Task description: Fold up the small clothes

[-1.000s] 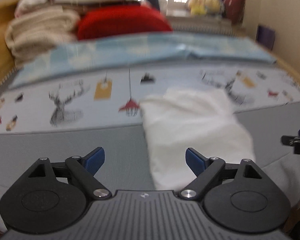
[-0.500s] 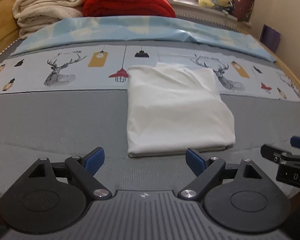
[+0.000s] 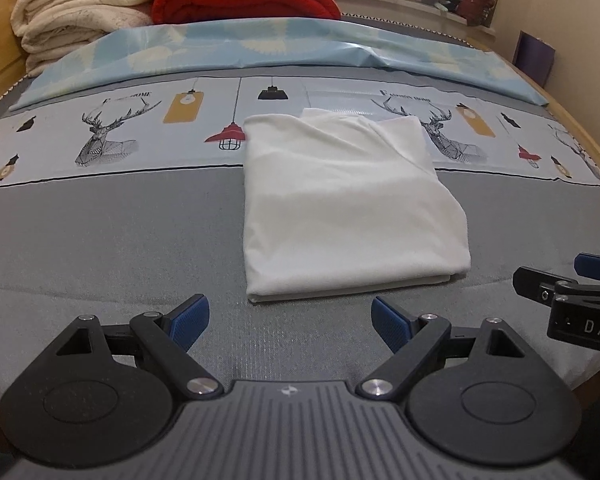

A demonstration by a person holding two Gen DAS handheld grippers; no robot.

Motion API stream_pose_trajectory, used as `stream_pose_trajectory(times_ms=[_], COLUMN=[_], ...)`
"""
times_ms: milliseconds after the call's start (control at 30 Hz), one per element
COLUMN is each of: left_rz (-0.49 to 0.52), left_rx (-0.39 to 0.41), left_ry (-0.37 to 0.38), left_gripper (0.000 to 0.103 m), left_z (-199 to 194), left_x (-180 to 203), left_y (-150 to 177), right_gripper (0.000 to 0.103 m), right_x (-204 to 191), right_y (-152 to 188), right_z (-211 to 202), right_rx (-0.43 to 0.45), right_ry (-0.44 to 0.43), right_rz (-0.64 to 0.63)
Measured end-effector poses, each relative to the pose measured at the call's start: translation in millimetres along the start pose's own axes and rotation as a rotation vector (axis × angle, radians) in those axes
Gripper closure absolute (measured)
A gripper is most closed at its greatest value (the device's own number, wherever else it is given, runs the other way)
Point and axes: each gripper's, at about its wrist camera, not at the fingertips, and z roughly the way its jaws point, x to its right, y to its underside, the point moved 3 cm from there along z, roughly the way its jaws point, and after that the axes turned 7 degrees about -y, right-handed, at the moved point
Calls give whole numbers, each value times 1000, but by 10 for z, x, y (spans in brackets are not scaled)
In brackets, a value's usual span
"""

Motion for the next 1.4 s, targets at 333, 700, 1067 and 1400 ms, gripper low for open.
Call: stream_pose_trajectory(times_ms=[333,700,1067,1400], left_rz=[13,13,16,16], left_rx=[-4,0,4,8], left_ry=[8,11,18,26], left_gripper=[11,11,11,11], left_z=[26,24,8,6], left_x=[39,47,65,63], left_y=[8,2,0,4], right_gripper=[19,19,19,19], right_x=[26,13,5,-3], right_y=[1,-7,-9,-12], right_z=[25,45,48,51], right_rx=[-13,-16,-16,-17], right_ry=[4,7,7,9], right_rz=[0,-5,-4,-3])
